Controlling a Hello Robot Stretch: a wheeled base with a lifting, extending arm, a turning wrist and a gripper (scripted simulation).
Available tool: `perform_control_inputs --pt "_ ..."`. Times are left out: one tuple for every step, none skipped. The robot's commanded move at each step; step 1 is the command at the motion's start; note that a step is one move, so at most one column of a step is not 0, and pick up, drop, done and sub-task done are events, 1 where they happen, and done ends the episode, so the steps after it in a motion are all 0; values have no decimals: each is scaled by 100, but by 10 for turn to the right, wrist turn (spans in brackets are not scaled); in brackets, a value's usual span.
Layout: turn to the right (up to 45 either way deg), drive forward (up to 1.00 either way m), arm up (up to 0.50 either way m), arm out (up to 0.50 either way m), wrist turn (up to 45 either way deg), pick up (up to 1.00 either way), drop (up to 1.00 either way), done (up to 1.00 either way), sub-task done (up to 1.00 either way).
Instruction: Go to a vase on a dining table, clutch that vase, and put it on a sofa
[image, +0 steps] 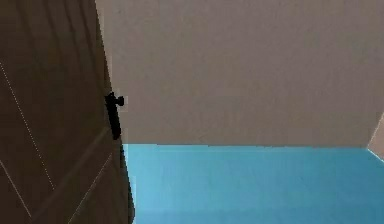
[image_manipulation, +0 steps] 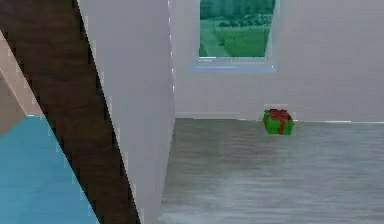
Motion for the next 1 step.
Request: perform_control_inputs --pt "0 90 0 0 0 0 0 0 0"
